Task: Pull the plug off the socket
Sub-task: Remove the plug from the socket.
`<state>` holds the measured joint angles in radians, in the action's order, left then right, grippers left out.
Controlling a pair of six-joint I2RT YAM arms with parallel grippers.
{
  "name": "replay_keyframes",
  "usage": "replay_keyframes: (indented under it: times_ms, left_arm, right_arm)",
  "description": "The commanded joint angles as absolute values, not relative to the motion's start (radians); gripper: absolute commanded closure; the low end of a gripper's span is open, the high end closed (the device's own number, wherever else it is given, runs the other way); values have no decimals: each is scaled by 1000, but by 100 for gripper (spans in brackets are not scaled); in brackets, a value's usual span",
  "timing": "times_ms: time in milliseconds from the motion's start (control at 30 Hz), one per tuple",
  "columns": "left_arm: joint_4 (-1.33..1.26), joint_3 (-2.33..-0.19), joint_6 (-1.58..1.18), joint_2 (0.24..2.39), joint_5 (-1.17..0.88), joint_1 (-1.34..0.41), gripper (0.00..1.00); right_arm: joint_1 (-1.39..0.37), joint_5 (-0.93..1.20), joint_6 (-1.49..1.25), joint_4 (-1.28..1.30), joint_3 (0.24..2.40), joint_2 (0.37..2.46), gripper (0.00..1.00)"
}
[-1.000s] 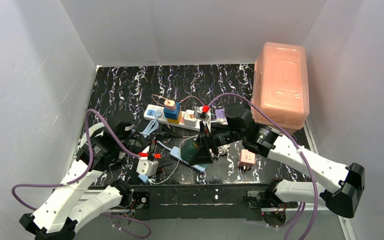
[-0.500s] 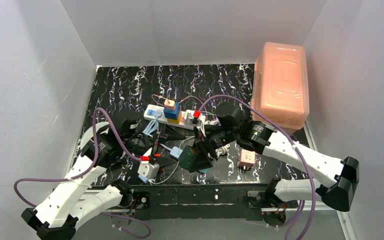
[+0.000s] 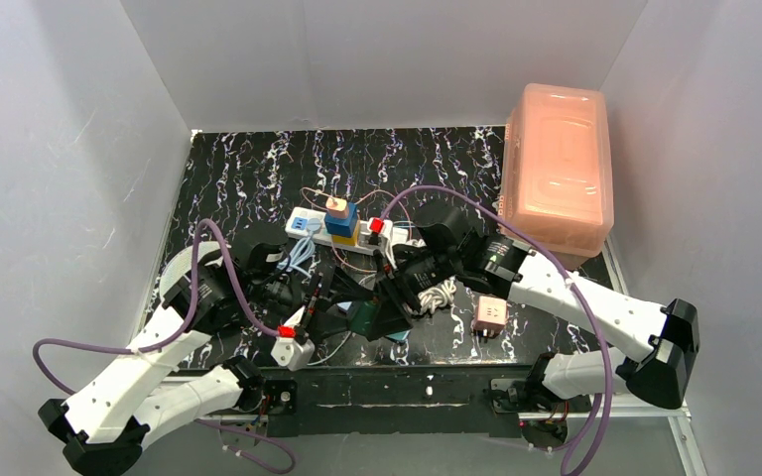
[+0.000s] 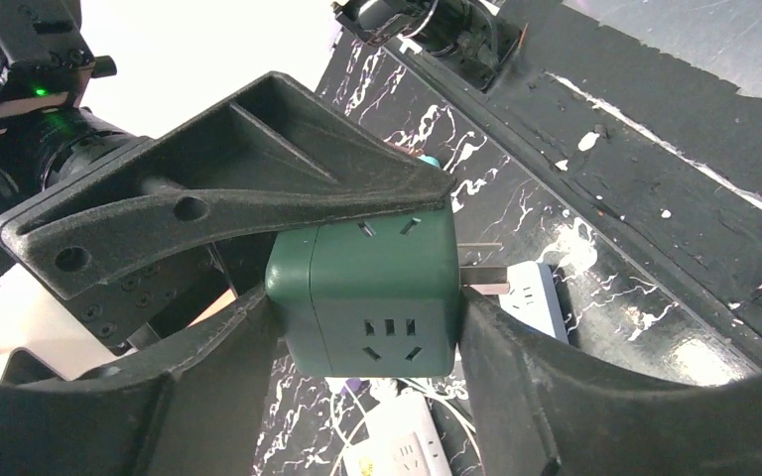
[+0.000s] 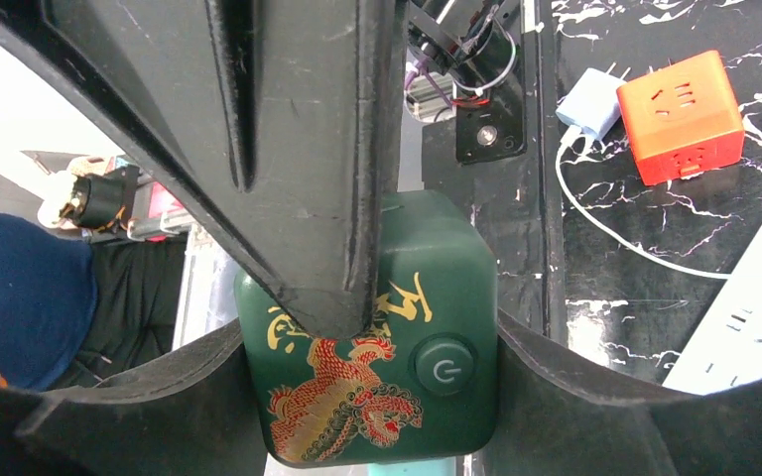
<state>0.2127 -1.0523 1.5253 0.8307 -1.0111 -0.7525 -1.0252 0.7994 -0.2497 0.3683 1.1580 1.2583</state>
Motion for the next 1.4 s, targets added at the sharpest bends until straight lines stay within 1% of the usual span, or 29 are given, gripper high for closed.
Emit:
replay_keyframes:
  times_ms: [0,133,367,433,467,500,533,567,700,733,800,833,933,1000,1167,1367]
  left_arm:
    - [274,-1088,1588,841,-1051,-762,44]
    - [301,-1089,1614,838,-1058,-763,54]
    - [376,-1091,1684,831,-1079,-762,54]
    - [387,-1084,1706,829,-1095,-764,57]
    - [389,-1077,1715,826,-1101,-766,63]
    - [390,-1073,1724,825,-1105,-768,77]
    - [392,-1068,1733,822,-1111,-768,91]
    - [393,-1064,1746,819,-1113,-769,100]
    - [386,-1063,1724,807,-1081,-769,100]
    - [379,-1062,1709,802,-1062,-769,100]
    - [325,-1050,1653,790,-1035,-769,100]
    - [290,-1041,1624,782,-1028,-769,100]
    - [256,-1033,1594,769,-1016,-769,100]
    - [264,-1035,1593,763,-1019,-769,100]
    - [264,-1023,1602,752,-1027,-769,100]
    - [256,-1033,1604,752,-1028,-769,100]
  right_arm:
    - [-1040,817,-235,328,1222,1260,99]
    - [-1052,802,-219,351,1232,1266,99]
    - [-1062,787,-190,401,1267,1285,99]
    - [-1063,784,-194,394,1277,1290,99]
    - [-1063,780,-199,393,1283,1296,99]
    - [-1063,775,-204,394,1292,1302,98]
    - [-1063,767,-204,397,1301,1307,94]
    - [-1063,765,-205,399,1306,1310,88]
    - [-1063,758,-220,362,1261,1274,64]
    - [-1063,756,-221,352,1242,1255,54]
    - [-1062,741,-219,342,1199,1212,36]
    - [-1062,734,-216,338,1181,1189,31]
    - [-1062,718,-197,327,1129,1114,23]
    - [-1059,703,-178,330,1108,1075,20]
    - [-1041,705,-155,358,1091,1014,17]
    - [-1035,749,-146,365,1071,1020,15]
